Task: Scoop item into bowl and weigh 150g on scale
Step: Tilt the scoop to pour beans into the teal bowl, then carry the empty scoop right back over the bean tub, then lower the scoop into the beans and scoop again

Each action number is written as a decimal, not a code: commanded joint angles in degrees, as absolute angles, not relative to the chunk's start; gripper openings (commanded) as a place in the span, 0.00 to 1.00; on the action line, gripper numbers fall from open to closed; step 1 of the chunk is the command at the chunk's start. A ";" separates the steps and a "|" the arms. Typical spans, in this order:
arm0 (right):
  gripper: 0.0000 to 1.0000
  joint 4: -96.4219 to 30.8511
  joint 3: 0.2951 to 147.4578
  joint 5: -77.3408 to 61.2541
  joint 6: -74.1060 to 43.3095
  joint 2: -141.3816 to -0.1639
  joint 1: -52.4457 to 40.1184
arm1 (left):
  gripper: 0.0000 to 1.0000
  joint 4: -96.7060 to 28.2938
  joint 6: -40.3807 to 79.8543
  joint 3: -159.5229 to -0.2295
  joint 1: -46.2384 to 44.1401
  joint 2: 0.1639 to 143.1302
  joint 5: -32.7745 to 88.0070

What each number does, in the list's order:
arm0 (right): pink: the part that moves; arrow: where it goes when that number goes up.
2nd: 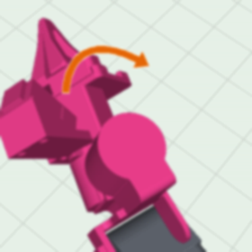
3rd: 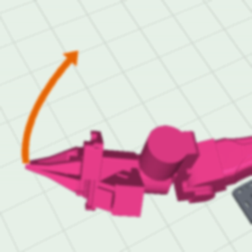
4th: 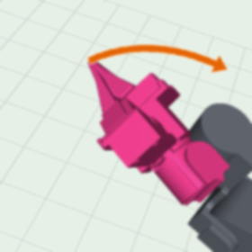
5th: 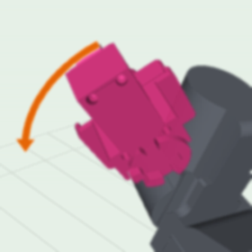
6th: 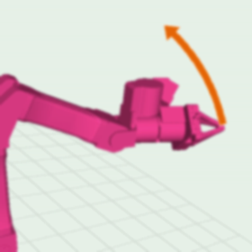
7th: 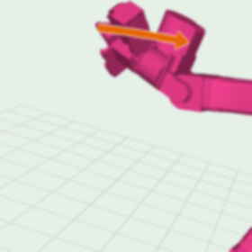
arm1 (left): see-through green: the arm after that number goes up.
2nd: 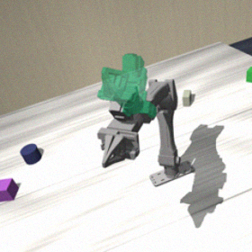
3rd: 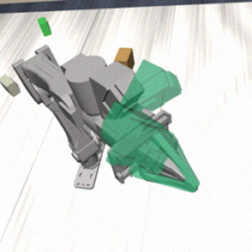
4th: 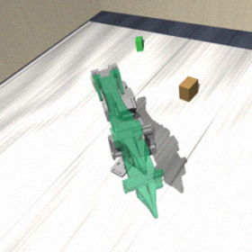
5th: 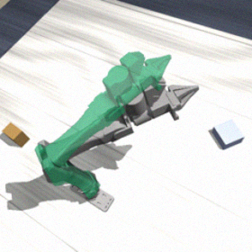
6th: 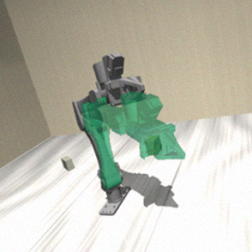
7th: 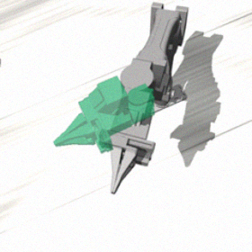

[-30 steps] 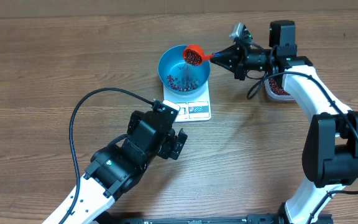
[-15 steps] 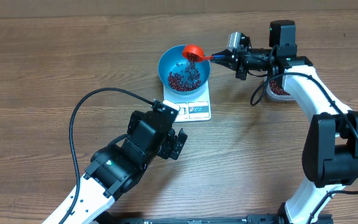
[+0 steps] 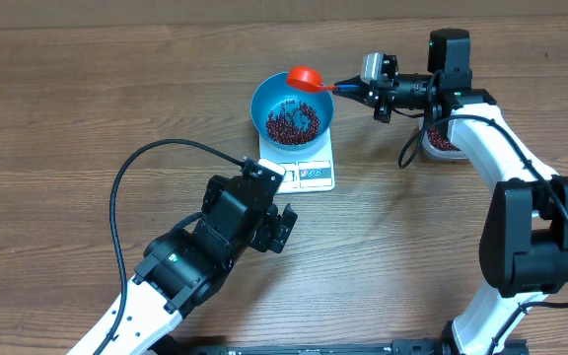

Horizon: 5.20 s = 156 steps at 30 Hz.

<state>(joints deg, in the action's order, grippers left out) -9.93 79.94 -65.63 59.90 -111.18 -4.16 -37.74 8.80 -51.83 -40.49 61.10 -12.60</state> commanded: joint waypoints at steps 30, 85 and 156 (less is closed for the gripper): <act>0.04 -22.26 79.99 -21.63 11.81 -87.68 -2.07 | 0.99 -37.67 8.14 -51.46 -40.40 61.45 -12.16; 0.04 -54.37 79.81 21.87 15.25 -102.74 -1.37 | 0.99 -37.67 8.14 -51.46 -40.42 61.45 -12.16; 0.04 -54.81 79.81 -25.82 16.91 -105.10 14.44 | 0.99 -37.67 8.14 -51.46 -40.42 61.45 -12.16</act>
